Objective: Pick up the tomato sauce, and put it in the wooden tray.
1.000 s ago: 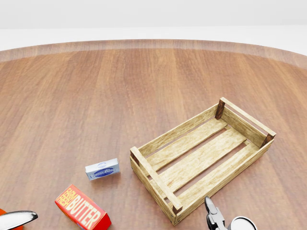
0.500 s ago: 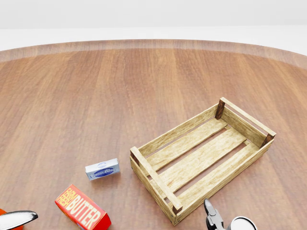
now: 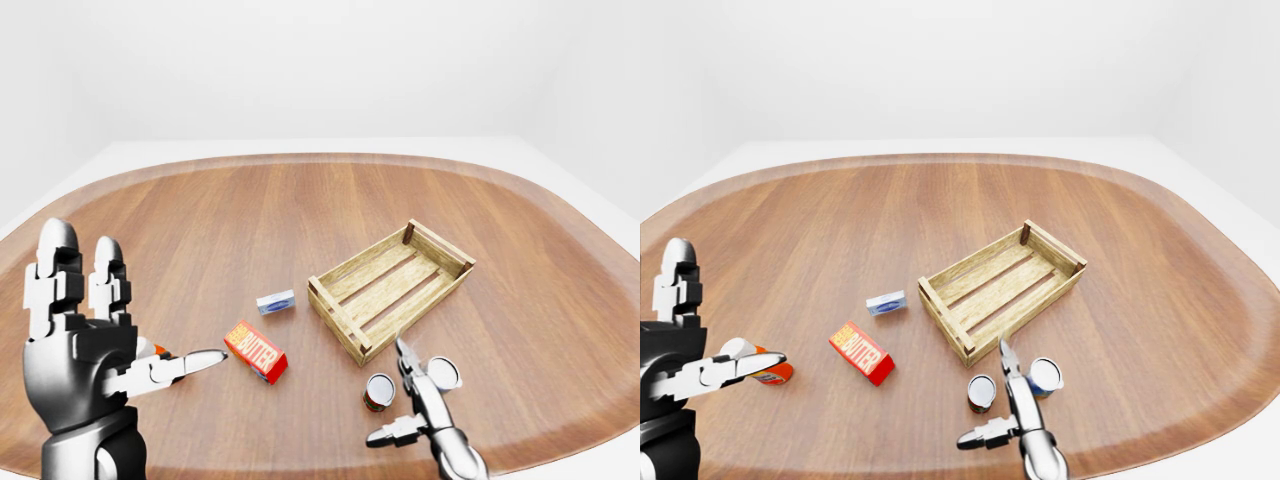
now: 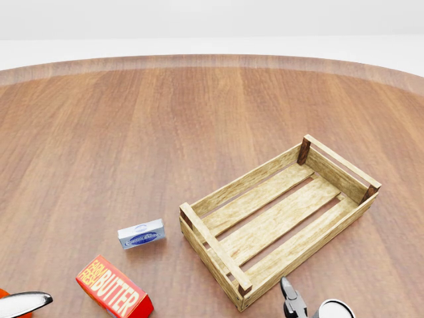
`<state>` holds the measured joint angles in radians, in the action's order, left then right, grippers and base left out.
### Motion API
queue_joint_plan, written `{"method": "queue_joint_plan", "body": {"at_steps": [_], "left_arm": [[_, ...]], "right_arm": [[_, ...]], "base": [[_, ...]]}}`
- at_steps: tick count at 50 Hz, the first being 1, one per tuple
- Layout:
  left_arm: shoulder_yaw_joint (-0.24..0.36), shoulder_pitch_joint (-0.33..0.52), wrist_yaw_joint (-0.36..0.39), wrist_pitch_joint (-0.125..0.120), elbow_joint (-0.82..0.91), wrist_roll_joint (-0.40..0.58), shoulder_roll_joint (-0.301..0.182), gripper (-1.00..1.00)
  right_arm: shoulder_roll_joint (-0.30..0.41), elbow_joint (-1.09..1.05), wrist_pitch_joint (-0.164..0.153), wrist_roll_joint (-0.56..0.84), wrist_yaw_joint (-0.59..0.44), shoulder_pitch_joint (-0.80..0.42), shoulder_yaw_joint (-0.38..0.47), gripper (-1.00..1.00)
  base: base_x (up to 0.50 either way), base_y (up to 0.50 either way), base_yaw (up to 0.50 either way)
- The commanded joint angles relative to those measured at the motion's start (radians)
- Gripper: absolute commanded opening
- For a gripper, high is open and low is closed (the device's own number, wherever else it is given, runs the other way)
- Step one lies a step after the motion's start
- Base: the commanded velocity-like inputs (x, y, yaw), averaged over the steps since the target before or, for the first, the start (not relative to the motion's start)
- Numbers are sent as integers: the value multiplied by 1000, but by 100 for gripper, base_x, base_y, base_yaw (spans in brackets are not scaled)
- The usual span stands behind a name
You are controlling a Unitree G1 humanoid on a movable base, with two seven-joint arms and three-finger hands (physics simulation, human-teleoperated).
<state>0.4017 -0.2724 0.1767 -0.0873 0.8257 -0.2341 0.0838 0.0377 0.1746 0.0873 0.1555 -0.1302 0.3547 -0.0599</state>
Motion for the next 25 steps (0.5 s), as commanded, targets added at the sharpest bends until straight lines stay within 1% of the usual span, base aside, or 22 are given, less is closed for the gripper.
{"method": "queue_joint_plan", "body": {"at_steps": [1,25], "left_arm": [[1,-1,1,0,1,-1,1,100],[7,4,0,0,-3,-6,-2,100]], "right_arm": [[0,13,0,2,2,-6,-1,100],[0,58,0,1,5,-30,5,100]], "base": [[0,0,0],[0,0,0]]}}
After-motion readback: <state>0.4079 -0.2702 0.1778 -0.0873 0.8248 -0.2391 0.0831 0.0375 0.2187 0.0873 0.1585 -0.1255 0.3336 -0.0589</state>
